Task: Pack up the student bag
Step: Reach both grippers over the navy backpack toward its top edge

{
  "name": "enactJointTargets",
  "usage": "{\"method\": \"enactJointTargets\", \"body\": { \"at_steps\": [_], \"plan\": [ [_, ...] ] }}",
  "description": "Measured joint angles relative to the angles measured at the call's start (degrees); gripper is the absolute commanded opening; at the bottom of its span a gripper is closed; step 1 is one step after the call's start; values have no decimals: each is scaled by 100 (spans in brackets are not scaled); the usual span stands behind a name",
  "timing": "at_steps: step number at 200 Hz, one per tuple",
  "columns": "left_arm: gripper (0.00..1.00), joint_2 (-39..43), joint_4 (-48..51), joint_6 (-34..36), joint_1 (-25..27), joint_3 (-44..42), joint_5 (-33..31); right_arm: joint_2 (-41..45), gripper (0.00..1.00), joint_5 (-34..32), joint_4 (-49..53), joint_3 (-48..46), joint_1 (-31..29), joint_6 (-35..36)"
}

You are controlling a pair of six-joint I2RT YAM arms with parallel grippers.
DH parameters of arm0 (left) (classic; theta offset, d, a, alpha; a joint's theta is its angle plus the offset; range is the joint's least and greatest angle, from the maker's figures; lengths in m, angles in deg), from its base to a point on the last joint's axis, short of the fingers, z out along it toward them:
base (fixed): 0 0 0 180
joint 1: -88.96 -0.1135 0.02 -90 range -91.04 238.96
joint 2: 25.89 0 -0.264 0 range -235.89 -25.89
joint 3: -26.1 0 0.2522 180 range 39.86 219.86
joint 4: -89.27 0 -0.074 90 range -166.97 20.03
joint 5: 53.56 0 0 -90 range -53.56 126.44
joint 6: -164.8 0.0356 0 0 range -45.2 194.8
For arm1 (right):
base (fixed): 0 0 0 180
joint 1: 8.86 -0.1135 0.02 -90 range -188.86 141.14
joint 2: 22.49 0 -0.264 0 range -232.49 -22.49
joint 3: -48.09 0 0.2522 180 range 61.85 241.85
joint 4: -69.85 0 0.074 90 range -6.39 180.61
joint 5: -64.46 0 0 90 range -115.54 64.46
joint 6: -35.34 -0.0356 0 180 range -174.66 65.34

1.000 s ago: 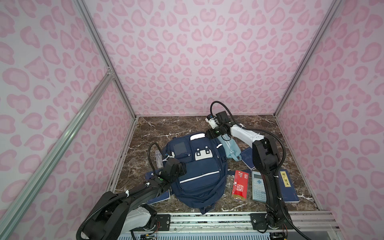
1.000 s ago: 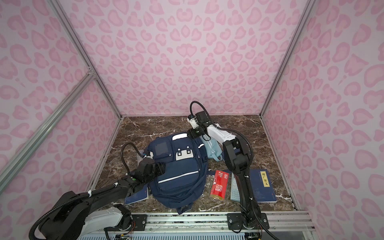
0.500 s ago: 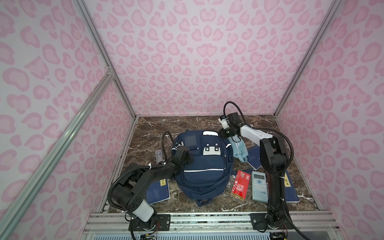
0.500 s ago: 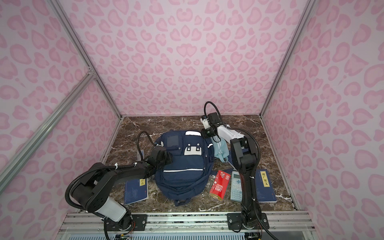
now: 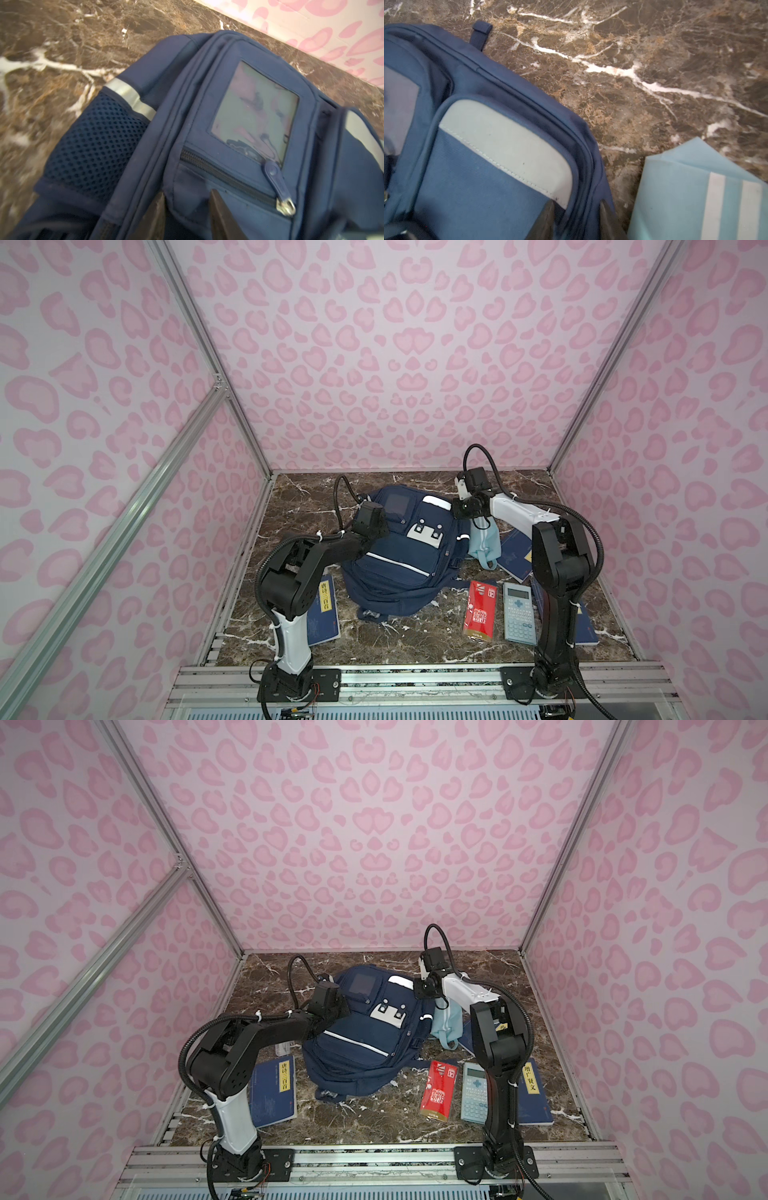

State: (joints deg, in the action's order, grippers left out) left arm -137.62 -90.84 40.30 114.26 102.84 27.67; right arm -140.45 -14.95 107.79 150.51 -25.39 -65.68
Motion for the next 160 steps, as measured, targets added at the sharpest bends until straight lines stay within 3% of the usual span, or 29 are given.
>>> {"method": "enactJointTargets", "body": {
  "at_steps": [28, 52, 69, 85, 105, 120, 160],
  "plan": [
    [39, -461, 262, 151, -83, 785, 9, 363, 35, 129, -66, -459, -9, -164],
    [44, -667, 603, 223, -142, 1401, 146, 678, 41, 184, -55, -837, -55, -275],
    [51, -654, 767, 306, -162, 1711, 286, 789, 44, 181, -42, -920, -63, -295],
    [63, -439, 807, 306, -162, 1716, 391, 925, 53, 188, -46, -999, -57, -308],
    [73, 341, 776, 306, -160, 1226, 448, 1174, 65, 247, -92, -1172, -90, -284],
    [73, 1084, 765, 302, -155, 732, 498, 1268, 67, 310, -125, -1239, -136, -267],
    [59, 3248, 802, 85, 138, -1176, 861, 1104, 61, 334, -236, -1126, -256, -269]
  ]
}}
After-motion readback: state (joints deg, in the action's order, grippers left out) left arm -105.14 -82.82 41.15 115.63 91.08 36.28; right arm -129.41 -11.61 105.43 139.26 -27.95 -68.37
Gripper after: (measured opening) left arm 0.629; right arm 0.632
